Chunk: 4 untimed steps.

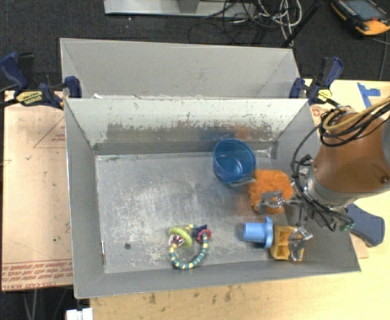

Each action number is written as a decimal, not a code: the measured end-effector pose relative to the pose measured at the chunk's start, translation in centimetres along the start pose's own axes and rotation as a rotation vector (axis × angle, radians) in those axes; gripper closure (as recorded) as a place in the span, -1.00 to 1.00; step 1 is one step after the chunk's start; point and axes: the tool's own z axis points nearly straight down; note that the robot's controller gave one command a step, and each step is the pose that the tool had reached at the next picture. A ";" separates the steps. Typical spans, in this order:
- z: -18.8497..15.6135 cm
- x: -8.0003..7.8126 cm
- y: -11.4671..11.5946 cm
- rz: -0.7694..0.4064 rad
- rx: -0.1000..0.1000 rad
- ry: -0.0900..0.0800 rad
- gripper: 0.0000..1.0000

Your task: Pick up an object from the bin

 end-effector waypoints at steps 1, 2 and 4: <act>3.0 0.0 -0.4 -0.486 -0.006 0.012 1.00; 3.0 0.0 -0.4 -0.487 -0.006 0.012 1.00; -3.7 -1.1 -2.0 -0.434 0.006 -0.004 1.00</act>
Offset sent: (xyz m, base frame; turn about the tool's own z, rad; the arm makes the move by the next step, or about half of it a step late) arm 0.0000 0.0000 0.0000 0.0000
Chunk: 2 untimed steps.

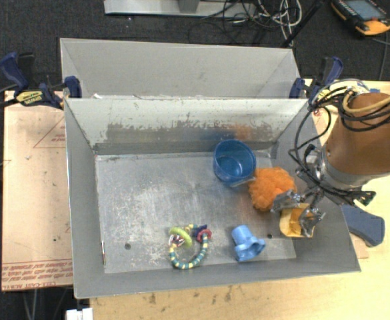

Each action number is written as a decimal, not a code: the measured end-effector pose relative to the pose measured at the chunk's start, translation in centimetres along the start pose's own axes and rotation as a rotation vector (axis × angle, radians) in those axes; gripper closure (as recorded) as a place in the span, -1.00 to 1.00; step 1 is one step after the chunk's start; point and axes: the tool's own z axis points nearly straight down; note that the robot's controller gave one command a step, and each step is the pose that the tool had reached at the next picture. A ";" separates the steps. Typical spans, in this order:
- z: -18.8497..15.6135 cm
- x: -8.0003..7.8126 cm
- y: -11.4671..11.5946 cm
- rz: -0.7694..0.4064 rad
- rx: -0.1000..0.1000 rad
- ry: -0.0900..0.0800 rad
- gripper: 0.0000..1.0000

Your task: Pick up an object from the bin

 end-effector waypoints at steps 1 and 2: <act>0.0 0.0 0.0 0.000 0.000 0.000 1.00; -2.7 -0.4 0.5 -0.019 -0.003 0.002 1.00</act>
Offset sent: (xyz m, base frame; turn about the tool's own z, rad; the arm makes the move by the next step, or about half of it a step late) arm -0.0013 0.0092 0.0468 -0.0338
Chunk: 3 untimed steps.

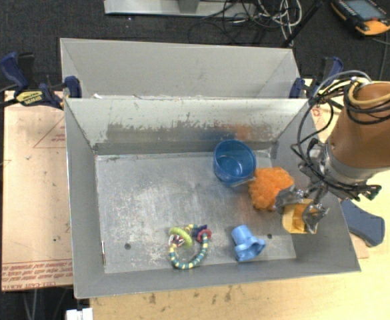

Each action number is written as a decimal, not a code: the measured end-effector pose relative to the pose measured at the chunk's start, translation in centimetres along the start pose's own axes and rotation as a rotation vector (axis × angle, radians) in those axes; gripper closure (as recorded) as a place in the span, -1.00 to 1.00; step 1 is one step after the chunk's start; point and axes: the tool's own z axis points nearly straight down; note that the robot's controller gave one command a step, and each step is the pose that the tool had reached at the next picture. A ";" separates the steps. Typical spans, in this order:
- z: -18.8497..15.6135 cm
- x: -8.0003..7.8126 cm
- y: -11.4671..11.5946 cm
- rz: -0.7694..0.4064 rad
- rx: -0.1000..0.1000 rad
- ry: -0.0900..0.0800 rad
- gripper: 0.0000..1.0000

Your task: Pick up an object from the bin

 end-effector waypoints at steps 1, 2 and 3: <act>-2.8 -0.7 0.3 -0.007 0.007 -0.004 1.00; -1.7 -1.2 1.0 -0.007 0.002 -0.002 1.00; -12.1 -4.6 -3.6 -0.303 0.004 -0.003 1.00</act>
Offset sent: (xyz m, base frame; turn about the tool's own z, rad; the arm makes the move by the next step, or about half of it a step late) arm -0.0006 0.0152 0.0165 -0.0067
